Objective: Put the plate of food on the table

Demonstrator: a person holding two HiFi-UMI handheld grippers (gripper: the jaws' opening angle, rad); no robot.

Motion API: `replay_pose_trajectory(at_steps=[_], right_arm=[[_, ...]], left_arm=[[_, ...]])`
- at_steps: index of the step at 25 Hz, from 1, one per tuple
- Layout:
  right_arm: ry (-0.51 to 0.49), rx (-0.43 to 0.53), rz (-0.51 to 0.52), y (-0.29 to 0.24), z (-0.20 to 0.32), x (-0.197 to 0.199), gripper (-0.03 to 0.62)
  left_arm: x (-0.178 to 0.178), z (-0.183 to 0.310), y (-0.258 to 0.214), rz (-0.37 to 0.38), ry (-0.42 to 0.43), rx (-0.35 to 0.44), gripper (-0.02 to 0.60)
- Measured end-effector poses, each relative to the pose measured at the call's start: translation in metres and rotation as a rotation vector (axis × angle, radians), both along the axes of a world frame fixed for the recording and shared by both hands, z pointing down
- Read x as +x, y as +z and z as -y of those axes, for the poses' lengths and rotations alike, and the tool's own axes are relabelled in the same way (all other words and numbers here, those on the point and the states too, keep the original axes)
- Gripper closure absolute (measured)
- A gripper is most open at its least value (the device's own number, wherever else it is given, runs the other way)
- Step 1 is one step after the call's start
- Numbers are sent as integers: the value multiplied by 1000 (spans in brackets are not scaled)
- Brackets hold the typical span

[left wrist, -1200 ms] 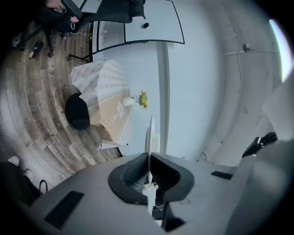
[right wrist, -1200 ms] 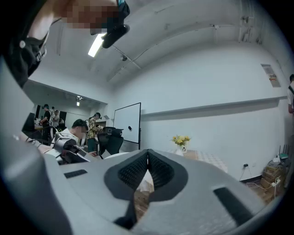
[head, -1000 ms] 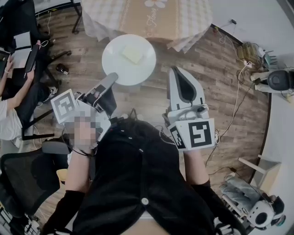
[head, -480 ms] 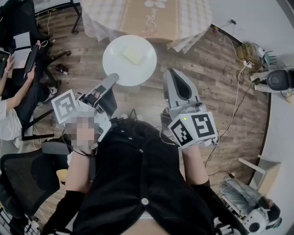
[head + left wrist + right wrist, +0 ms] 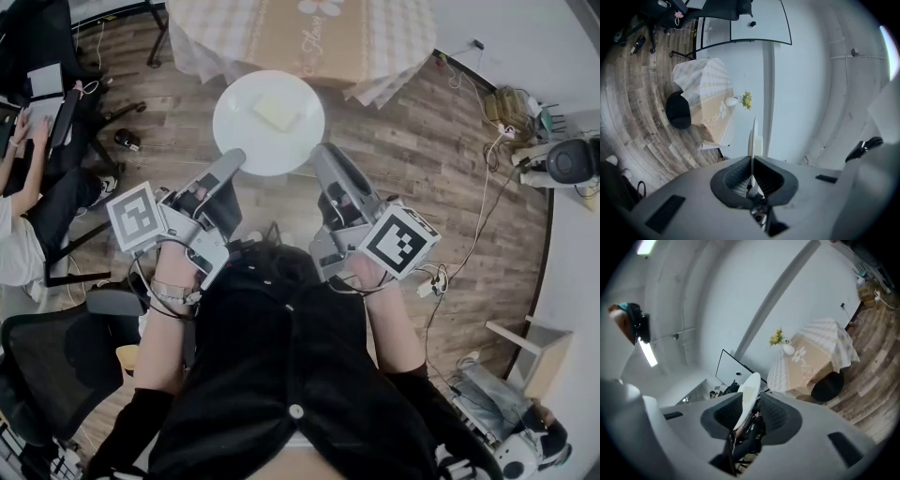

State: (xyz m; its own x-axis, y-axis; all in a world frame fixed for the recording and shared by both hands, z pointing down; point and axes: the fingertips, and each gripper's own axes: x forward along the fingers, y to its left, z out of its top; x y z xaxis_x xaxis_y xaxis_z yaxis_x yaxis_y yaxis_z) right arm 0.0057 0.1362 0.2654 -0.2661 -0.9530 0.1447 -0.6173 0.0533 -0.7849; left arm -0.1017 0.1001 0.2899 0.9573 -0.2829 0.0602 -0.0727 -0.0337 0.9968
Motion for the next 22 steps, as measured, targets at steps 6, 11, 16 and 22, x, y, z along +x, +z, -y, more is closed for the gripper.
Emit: replay_pose_trajectory(at_steps=[6,11,16,22], right_arm=[[-5,8,109,6,9,-2,500],[-15,-3,100,8,16,-8,536],[10,-7,119,10,20,-12,556],[22,6,128,10,21,-13,557]], left_arm=[[5,1,-1,-20,20,-13,572],[5,4,-1,-21,36,-9,572],[0,6,1,-19,46,-17,572],[-2,8,0,-10,66,-13,572]])
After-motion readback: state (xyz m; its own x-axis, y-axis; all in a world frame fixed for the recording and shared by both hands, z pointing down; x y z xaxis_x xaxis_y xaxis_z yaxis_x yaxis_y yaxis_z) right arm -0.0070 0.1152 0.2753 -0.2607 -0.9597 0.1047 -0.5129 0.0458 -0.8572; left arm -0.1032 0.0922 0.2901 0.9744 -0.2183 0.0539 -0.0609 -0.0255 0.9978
